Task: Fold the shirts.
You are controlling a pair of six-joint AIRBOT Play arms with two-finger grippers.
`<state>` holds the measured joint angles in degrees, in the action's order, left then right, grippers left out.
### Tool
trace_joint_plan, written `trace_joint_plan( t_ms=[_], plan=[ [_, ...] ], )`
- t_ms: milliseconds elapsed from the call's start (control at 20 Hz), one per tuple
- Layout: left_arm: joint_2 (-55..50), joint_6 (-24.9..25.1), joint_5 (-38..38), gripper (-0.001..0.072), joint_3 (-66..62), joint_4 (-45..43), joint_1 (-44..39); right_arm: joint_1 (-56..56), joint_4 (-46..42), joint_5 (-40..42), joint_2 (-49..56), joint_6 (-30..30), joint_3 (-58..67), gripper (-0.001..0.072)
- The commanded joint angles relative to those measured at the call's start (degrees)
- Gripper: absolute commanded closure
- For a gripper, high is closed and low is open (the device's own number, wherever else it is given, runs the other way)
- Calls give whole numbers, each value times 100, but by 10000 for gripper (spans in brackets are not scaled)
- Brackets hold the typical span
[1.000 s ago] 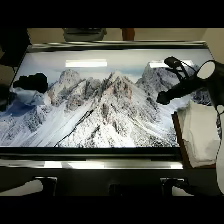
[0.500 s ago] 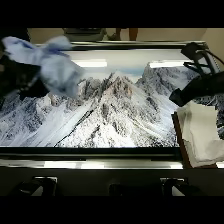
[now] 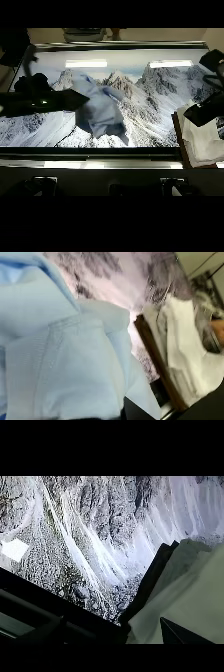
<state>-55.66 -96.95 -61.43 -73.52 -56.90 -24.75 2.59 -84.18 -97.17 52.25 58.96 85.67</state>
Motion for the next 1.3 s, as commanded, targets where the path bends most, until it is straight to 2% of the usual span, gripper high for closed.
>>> trace_joint_plan(
  t_ms=[0, 150, 200, 250, 300, 400, 550, 700, 850, 1050, 1250],
  plan=[
    [-1049, 728, -802, 674, -46, 247, -229, -4, -44, -337, -74, 262, -149, 47],
    [-2422, 1335, -380, 675, -70, 953, -734, -4, -76, -31, -9, 387, -503, 47],
    [-2791, 1401, -321, 666, -131, 1045, -879, -4, -79, 142, 68, 420, -647, 47],
    [-3123, 1414, -411, 430, -254, 1182, -970, -4, -79, 284, 186, 457, -758, 47],
    [-3364, 1462, -713, 30, -439, 1355, -986, -4, -74, 437, 352, 479, -852, 46],
    [-3491, 1814, -1394, 12, -898, 1073, -809, -4, 20, 789, 754, 470, -964, 43],
    [-3198, 1792, -2070, 12, -1602, -457, -72, -4, 717, 1119, 1504, 114, -1088, 33],
    [-2876, 1792, -2428, 11, -1517, -960, 741, -4, 1381, 1220, 2135, -439, -1482, 19],
    [-2931, 1891, -2002, 12, -894, -975, 1117, -4, 1462, 1517, 2559, -717, -1908, 5],
    [-3427, 2446, -1652, 11, -350, -916, 1034, -4, 1888, 1561, 2769, -1043, -2345, 5],
    [-4004, 2457, -1281, 20, -354, -883, 929, -4, 1891, 2041, 2769, -1082, -2680, 5]
  ],
)
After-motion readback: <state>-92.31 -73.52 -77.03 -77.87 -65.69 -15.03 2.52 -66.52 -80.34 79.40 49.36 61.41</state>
